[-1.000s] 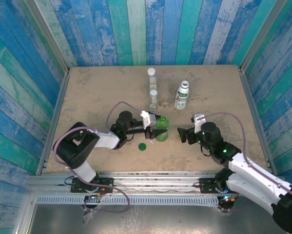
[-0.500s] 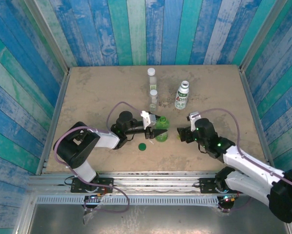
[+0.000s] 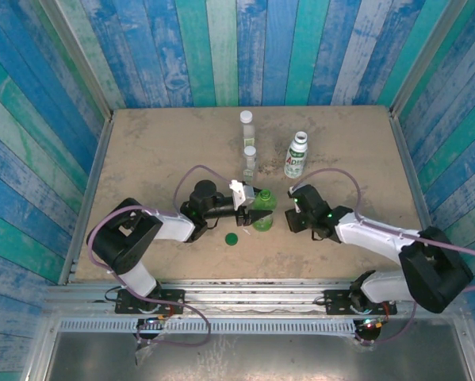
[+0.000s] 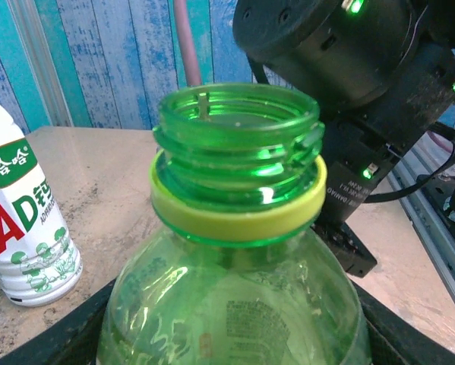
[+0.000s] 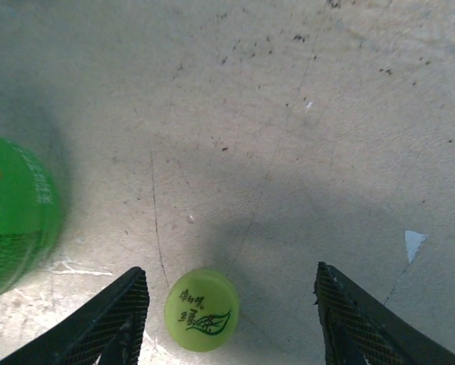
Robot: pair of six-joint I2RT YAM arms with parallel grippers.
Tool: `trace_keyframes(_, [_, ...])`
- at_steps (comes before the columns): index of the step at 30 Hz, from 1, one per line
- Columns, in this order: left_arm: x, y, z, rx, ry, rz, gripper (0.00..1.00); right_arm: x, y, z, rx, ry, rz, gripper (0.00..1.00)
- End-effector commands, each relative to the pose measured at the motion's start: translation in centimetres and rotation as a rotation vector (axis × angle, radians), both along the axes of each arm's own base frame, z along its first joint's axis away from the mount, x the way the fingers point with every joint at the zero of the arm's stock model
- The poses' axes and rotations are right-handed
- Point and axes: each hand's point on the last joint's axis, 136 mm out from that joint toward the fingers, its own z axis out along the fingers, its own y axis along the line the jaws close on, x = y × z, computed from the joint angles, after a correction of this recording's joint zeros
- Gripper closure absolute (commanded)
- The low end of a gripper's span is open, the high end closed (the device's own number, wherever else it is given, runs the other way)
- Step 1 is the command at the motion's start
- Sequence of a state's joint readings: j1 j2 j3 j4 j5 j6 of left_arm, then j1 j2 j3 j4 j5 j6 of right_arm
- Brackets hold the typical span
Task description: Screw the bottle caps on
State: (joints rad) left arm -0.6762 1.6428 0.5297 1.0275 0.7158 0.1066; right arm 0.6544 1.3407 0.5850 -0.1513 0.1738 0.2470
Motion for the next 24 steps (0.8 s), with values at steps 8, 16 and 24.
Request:
trace_keyframes(8, [0.8, 0.0, -1.1, 0.034, 0.061, 0.050, 0.41, -0.3, 1.0, -1.8, -0.003, 0.077, 0.017, 0.48])
trace_keyframes(16, [0.7, -0.1, -1.0, 0.030, 0.063, 0.040, 0.41, -0.9, 0.8, -2.4, -0.007, 0.101, 0.011, 0.57])
trace_keyframes(24, [0.5, -0.1, -0.9, 0.030, 0.059, 0.029, 0.41, -1.2, 0.6, -2.0, -0.003, 0.104, 0.006, 0.63])
